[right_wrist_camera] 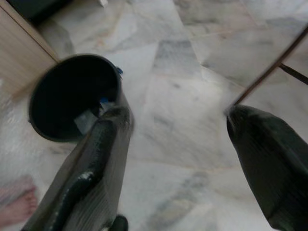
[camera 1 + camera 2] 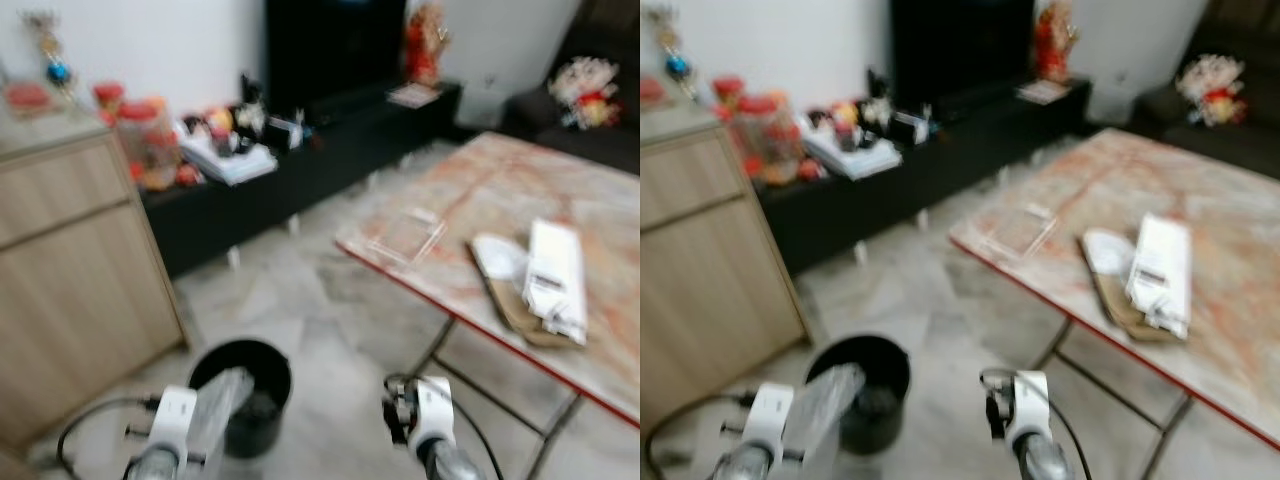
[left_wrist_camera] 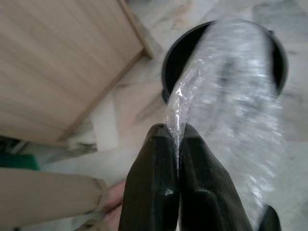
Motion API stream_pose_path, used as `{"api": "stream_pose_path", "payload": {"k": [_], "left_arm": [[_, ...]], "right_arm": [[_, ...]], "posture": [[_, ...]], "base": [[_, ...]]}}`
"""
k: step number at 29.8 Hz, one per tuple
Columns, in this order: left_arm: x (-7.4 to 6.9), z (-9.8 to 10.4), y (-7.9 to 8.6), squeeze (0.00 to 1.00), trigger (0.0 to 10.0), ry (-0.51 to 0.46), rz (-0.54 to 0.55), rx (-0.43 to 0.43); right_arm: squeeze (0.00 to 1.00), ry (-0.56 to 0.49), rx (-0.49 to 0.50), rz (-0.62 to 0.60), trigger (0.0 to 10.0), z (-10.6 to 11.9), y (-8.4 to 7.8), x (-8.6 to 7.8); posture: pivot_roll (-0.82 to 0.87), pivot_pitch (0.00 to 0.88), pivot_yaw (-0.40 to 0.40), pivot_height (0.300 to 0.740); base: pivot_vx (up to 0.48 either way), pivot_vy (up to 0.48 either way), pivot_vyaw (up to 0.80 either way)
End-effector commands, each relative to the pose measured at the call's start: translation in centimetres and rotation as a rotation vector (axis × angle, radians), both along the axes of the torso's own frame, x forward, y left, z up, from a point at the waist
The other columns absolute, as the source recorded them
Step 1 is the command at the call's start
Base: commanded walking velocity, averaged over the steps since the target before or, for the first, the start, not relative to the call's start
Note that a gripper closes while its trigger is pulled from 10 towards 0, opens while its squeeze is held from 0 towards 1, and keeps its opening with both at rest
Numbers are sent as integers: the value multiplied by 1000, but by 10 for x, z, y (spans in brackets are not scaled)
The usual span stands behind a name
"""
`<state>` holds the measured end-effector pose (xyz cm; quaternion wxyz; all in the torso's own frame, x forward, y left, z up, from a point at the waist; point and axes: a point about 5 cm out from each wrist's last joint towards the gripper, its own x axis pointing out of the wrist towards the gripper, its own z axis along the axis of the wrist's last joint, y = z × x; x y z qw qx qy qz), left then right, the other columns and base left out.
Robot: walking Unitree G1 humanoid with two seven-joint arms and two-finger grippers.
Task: Picking trash to rubbish bin
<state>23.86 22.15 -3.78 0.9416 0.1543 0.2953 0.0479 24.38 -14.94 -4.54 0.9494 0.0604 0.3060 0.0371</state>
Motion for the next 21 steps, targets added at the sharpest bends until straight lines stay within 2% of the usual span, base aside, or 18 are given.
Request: {"api": "stream_pose_path", "payload": {"k": [1,21], "left_arm": [[3,1,-9,0,10000,-10,-19,-14],[4,1,-7,0,10000,-17,-3,-16]], "right_arm": [[0,12,-16,-32,10000,-3,-12,-5],[0,18,-18,-15,10000,-3,-10,-5]], "posture": [[179,0,-30,740],[181,0,-35,740]], "base": [[322,0,0],[324,0,0]]}}
